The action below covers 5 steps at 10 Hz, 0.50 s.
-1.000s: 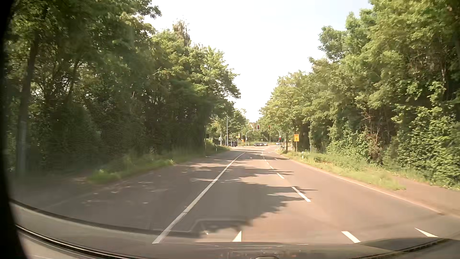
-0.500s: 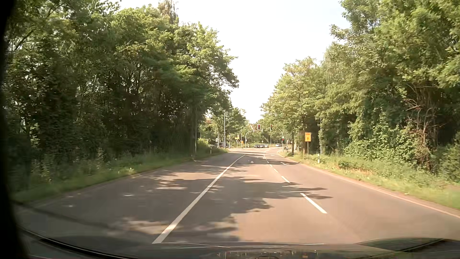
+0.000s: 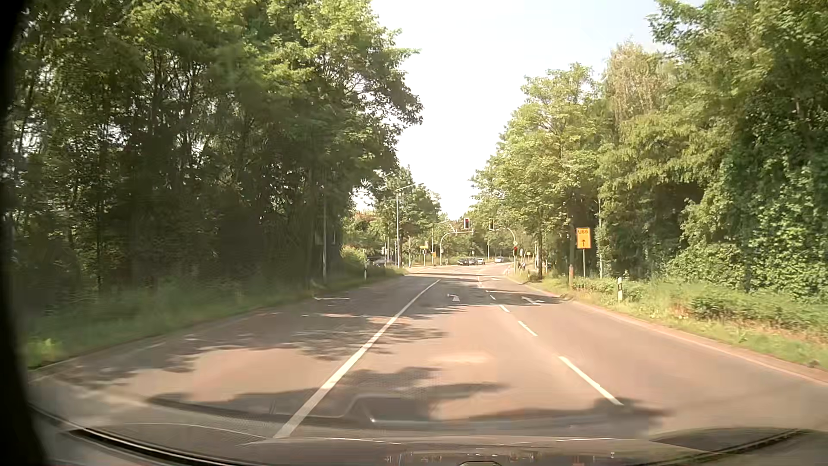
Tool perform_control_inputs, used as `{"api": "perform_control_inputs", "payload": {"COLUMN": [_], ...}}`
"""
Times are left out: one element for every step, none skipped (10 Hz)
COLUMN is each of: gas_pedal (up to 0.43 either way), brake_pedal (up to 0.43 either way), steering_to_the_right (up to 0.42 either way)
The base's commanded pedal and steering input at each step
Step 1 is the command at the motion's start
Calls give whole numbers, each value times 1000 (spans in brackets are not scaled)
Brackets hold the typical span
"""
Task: Follow the waypoints while adhering to traffic rules and regulations
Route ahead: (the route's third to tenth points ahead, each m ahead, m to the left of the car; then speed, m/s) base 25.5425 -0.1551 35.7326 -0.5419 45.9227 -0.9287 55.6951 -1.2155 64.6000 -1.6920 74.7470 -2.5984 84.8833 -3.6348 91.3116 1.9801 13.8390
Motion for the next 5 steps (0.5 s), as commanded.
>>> {"api": "perform_control_inputs", "payload": {"gas_pedal": [0, 0, 0, 0, 0], "brake_pedal": [43, 73, 98, 110, 116], "steering_to_the_right": [8, 8, 8, 8, 7]}}
